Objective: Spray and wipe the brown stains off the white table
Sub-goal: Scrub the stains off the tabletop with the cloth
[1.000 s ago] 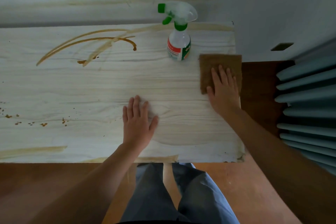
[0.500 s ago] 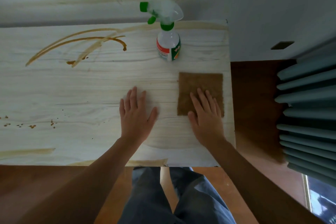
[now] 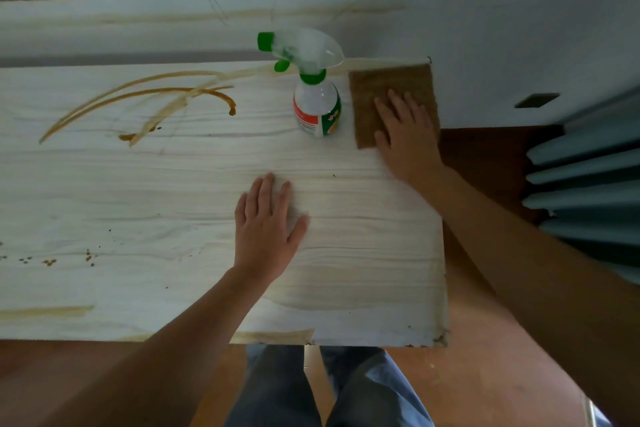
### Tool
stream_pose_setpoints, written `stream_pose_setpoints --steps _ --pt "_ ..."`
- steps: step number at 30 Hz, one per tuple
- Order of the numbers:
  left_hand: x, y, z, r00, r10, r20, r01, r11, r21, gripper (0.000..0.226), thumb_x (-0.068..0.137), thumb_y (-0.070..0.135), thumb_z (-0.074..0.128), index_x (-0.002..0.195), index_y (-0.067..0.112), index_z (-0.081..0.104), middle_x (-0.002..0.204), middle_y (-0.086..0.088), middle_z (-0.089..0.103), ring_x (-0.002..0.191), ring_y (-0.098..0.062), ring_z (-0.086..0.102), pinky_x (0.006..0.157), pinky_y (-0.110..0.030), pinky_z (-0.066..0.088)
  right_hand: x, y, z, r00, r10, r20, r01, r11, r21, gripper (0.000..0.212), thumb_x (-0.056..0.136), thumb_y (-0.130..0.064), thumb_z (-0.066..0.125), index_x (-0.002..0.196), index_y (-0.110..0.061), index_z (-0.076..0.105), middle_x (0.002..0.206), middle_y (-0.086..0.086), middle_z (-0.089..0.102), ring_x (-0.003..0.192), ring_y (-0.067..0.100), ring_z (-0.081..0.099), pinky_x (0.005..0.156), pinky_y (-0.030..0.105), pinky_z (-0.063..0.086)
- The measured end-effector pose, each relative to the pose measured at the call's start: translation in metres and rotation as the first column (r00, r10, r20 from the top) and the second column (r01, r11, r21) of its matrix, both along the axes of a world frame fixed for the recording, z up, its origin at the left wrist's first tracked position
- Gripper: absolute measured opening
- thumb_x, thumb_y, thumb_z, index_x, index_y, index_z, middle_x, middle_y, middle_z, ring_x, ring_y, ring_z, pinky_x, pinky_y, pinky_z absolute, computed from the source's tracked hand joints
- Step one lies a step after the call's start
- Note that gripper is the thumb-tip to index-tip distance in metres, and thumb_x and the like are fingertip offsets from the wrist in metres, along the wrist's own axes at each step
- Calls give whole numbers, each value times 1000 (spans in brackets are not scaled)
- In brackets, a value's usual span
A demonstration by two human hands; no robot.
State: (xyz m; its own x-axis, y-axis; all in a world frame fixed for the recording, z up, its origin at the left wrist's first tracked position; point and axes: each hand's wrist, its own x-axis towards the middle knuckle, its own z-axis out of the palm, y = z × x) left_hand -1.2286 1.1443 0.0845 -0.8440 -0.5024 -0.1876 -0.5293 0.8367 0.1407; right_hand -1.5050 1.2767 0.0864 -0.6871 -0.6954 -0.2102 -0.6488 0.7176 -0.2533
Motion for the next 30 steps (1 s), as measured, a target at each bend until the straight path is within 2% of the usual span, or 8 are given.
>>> stream_pose_setpoints --steps 4,9,14,18,21,25,28,30 --pt "1 2 -2 1000 9 -13 -9 1000 12 67 102 58 36 156 18 32 166 -14 24 154 -33 17 124 -52 21 -44 -45 3 999 -40 19 40 999 -2 59 103 -31 41 159 -19 23 167 9 15 153 32 9 124 50 9" --pt "1 3 -3 1000 13 -24 -13 1000 15 66 102 57 39 155 18 33 166 -14 23 155 -32 15 124 -51 20 -37 -42 2 998 -58 -8 57 998 -30 60 102 -27 42 159 -19 23 166 9 16 153 30 11 124 47 9" --pt "1 3 -4 1000 22 -9 -22 1000 20 68 102 58 36 157 17 30 167 -14 20 156 -31 11 125 -52 18 21 -9 2 996 -84 16 85 995 -52 59 102 -30 41 158 -20 24 166 9 17 153 29 12 124 48 12" --pt "1 4 -5 1000 22 -11 -22 1000 15 69 102 58 36 157 17 31 167 -15 20 156 -32 11 125 -52 17 92 29 7 988 -120 101 124 992 -33 59 103 -41 30 159 -24 20 167 5 11 154 25 5 125 46 5" --pt "1 3 -6 1000 21 -10 -21 1000 10 69 102 58 35 157 16 30 167 -16 20 156 -33 11 125 -52 16 123 51 9 985 -104 139 108 994 -21 59 103 -44 26 158 -24 20 167 2 11 155 22 2 125 46 7" --pt "1 2 -9 1000 20 -22 -20 1000 7 69 102 57 36 157 16 32 167 -16 21 156 -32 13 125 -53 18 90 37 7 990 -85 112 88 996 -25 57 104 -42 32 158 -24 23 167 3 13 154 22 5 123 41 1" --pt "2 2 -10 999 24 -30 -24 1000 7 68 102 57 37 157 17 31 167 -15 20 156 -31 12 124 -53 19 49 6 2 999 2 45 -1 1000 -31 57 104 -36 39 157 -19 27 166 9 18 154 29 11 125 48 5" --pt "2 2 -10 999 24 -28 -24 1000 10 68 102 57 37 157 17 30 167 -14 20 157 -31 11 125 -53 19 20 -20 -2 1000 1 7 -1 999 -44 58 103 -32 43 157 -19 27 165 10 19 153 31 12 125 50 6"
